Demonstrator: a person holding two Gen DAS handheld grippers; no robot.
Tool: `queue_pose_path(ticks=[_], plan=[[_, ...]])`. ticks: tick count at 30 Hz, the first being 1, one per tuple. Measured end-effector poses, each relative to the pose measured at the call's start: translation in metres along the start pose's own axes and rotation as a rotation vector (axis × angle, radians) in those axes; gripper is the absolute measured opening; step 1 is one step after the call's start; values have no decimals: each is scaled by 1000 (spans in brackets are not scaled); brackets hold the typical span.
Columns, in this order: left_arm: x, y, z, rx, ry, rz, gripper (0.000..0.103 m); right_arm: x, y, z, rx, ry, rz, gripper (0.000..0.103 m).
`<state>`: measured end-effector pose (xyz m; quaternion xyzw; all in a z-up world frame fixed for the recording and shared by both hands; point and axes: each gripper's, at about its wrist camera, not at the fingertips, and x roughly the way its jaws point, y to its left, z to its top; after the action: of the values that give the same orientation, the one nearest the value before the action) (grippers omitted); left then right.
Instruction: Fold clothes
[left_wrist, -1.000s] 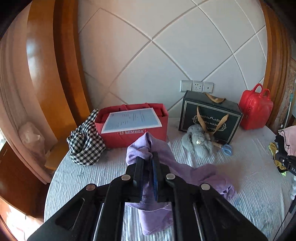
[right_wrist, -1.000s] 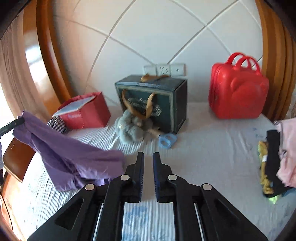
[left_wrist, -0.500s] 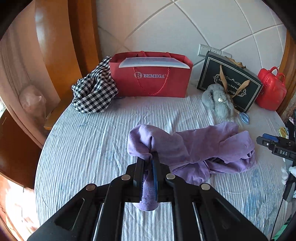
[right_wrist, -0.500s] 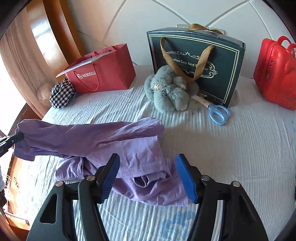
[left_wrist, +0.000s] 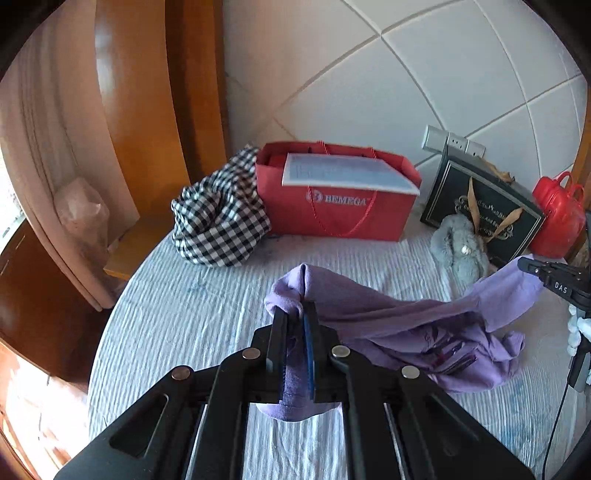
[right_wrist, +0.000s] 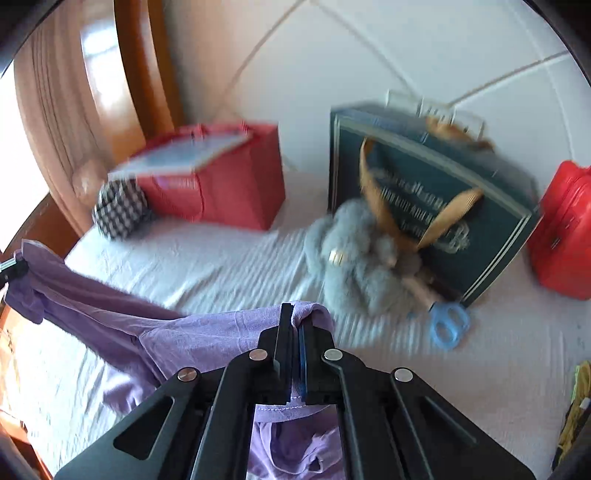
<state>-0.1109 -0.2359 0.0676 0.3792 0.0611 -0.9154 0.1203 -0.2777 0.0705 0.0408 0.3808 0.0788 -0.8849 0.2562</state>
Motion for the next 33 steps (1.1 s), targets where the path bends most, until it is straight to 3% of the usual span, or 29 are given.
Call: queue_pose_path(ticks=[4,7,11,14,17,18,21,23,29,30,33], plan=[[-63,-11,44,36,-180,-26,6,-106,-19,39,40,-262,-74,1],[-101,-27,67,67,-241,-96,6,-186,-37,46,63,-403,-146,1],[-115,-60,59,140,-221,-160,6,-268,-58,10,119,-490,-228,1],[-94,-82,30,180,-130,-213,6,-301,-74,-41,182,-451,-266,2],[-57,-104,-11,221,4,-264,7,-301,-91,-103,263,-327,-314,1],[-44,-111,-25,235,52,-283,11,-301,-97,-123,290,-284,-330,1],[-5,-132,-65,284,165,-318,42,-280,-121,-191,425,-136,-342,2],[11,-147,-89,311,219,-327,44,-265,-139,-229,519,-66,-332,2],[33,-177,-120,332,268,-378,49,-238,-166,-297,659,31,-287,6],[36,-180,-120,333,270,-379,54,-235,-168,-303,672,37,-280,10],[53,-191,-118,325,275,-365,54,-227,-171,-314,691,57,-270,22]])
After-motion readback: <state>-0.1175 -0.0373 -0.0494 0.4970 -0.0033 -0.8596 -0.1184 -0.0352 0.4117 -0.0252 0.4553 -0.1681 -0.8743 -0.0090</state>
